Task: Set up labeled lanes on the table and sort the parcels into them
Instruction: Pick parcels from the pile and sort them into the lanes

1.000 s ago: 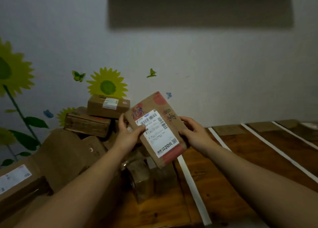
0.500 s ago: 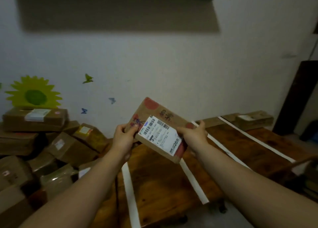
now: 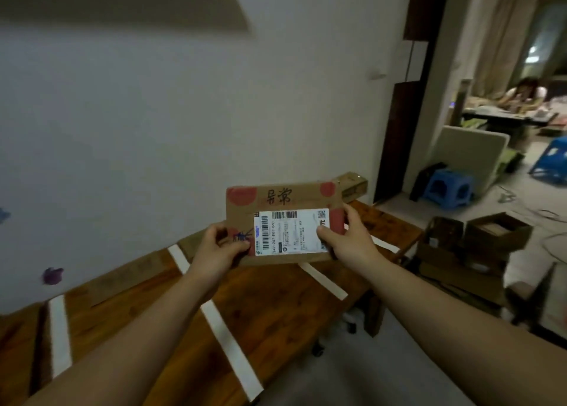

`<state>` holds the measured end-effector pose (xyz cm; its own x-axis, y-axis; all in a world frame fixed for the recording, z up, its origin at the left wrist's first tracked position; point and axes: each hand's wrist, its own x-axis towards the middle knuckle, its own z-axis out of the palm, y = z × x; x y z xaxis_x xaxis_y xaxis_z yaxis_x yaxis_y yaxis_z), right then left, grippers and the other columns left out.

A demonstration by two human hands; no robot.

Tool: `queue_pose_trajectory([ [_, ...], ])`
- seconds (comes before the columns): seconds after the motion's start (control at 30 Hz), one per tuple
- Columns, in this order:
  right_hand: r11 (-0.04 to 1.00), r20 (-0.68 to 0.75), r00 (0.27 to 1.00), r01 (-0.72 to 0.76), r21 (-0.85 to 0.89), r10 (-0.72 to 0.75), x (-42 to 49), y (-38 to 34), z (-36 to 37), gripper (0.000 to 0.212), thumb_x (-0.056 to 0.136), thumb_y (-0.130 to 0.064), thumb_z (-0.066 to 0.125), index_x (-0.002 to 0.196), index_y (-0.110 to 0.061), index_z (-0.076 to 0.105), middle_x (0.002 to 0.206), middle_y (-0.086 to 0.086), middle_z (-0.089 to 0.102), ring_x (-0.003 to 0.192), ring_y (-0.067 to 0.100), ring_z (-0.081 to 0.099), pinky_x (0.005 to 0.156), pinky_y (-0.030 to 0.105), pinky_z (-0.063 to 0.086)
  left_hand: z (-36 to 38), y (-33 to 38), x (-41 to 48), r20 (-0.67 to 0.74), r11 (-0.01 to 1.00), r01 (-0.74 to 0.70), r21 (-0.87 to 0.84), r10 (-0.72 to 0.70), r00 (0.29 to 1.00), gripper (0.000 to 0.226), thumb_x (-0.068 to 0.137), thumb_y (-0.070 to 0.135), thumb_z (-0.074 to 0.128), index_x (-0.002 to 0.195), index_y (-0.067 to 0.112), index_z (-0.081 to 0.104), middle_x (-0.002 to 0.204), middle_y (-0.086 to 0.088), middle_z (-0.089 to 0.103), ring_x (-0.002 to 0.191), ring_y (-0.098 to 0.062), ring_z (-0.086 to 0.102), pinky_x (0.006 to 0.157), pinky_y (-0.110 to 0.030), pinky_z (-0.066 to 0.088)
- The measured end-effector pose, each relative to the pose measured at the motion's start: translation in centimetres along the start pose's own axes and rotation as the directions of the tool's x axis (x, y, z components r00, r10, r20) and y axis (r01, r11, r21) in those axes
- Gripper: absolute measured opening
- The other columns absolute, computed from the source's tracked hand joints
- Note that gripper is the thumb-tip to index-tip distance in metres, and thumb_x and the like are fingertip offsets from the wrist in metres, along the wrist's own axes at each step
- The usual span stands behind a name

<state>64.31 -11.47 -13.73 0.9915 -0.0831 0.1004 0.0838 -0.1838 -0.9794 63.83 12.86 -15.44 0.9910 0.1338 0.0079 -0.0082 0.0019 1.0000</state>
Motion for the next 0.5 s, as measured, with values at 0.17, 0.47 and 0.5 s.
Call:
queue_pose_trajectory([
  [0.17, 0.999, -0.107, 0.994, 0.018, -0.041, -0.022, 6.5, 2.0, -4.1, 0.064, 0.088, -0.021, 0.067, 0.141, -0.025, 0.034, 0.120, -0.005, 0.057, 0.094, 0.004, 0.061, 0.077, 0.024, 0.054, 6.1, -0.7, 7.9, 0.104, 0.993, -0.107, 0.048, 0.101, 0.989, 0.058, 0.082, 0.008, 0.068, 0.127, 0.030, 0.039, 0.110, 0.007, 0.053, 0.090, -0.013, 0.066, 0.071, -0.028, 0.057],
  [0.47, 0.999, -0.243, 0.970, -0.012, -0.049, -0.001, 17.7, 5.0, -12.7, 0.059, 0.086, -0.017, 0.068, 0.134, -0.034, 0.038, 0.100, -0.021, 0.048, 0.083, 0.000, 0.059, 0.059, 0.016, 0.053, 17.5, -0.9, 18.3, 0.299, 0.991, -0.116, 0.067, 0.091, 0.950, 0.069, 0.084, 0.013, 0.067, 0.141, 0.025, 0.031, 0.120, -0.001, 0.056, 0.101, -0.012, 0.061, 0.068, -0.016, 0.053],
  [0.5, 0.998, -0.249, 0.969, -0.018, -0.055, 0.004, 18.7, 5.5, -13.8, 0.060, 0.086, -0.018, 0.068, 0.135, -0.035, 0.038, 0.103, -0.019, 0.049, 0.082, -0.001, 0.058, 0.054, 0.013, 0.051, 18.9, -1.0, 19.1, 0.307, 0.993, -0.101, 0.061, 0.078, 0.949, 0.071, 0.084, 0.012, 0.067, 0.143, 0.025, 0.029, 0.119, -0.001, 0.056, 0.099, -0.011, 0.062, 0.068, -0.017, 0.053],
])
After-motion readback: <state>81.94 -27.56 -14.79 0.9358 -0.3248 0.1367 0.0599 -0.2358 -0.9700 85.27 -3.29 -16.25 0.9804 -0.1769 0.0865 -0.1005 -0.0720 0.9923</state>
